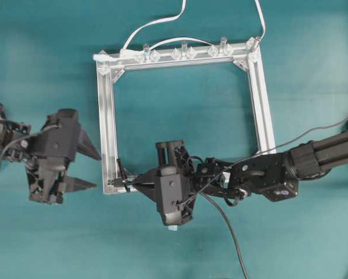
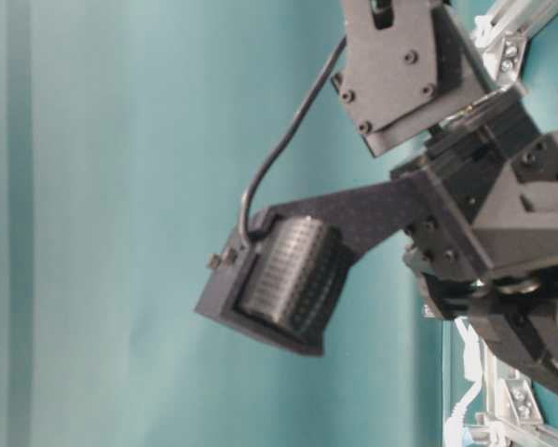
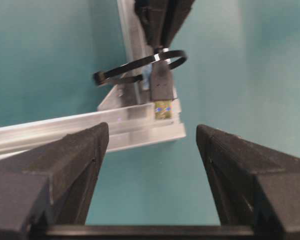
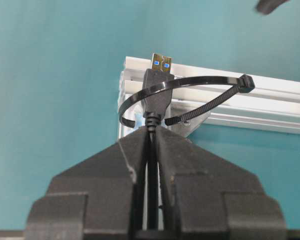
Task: Insert the wire through the string loop located on the left side.
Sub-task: 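Move the left gripper to the plug and grasp it beyond the loop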
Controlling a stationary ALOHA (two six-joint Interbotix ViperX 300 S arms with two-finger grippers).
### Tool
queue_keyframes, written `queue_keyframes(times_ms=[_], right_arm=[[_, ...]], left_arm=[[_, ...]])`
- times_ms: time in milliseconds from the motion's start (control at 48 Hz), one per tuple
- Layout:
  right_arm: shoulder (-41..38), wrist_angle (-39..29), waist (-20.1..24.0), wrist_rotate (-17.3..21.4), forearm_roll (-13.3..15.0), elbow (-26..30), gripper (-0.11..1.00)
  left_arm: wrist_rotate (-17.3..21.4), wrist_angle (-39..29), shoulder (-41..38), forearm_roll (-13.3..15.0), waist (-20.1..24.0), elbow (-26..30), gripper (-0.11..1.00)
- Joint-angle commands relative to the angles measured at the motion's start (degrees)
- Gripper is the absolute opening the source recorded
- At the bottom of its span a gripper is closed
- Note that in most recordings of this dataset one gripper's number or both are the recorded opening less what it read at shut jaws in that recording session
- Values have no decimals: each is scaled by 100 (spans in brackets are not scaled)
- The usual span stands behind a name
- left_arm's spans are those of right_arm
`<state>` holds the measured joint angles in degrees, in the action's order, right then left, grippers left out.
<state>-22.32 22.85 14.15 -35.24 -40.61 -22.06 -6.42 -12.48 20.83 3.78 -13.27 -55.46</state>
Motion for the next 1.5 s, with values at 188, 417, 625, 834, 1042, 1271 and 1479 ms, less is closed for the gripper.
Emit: queue_keyframes(times_ms=[188, 417, 625, 834, 1042, 1271, 1479], right_arm=[[123, 26, -18, -9, 9, 123, 4], [132, 44, -18, -9, 9, 123, 4], [132, 53, -18, -9, 18, 132, 4], [132, 62, -18, -9, 18, 132, 4], [123, 62, -18, -9, 18, 132, 4], [132, 114, -18, -9, 9, 132, 4], [132, 149, -9, 18, 9, 132, 4]], left_arm=[[-167, 501, -791, 0, -149, 519, 74], [-571, 659, -1415, 0, -158, 694, 74], [-589, 650, -1477, 0, -211, 659, 74], [-571, 650, -1512, -9, -211, 589, 74], [-562, 659, -1521, -18, -211, 580, 57], [-492, 738, -1459, -62, -211, 545, 22], [-510, 782, -1424, -62, -220, 519, 22]])
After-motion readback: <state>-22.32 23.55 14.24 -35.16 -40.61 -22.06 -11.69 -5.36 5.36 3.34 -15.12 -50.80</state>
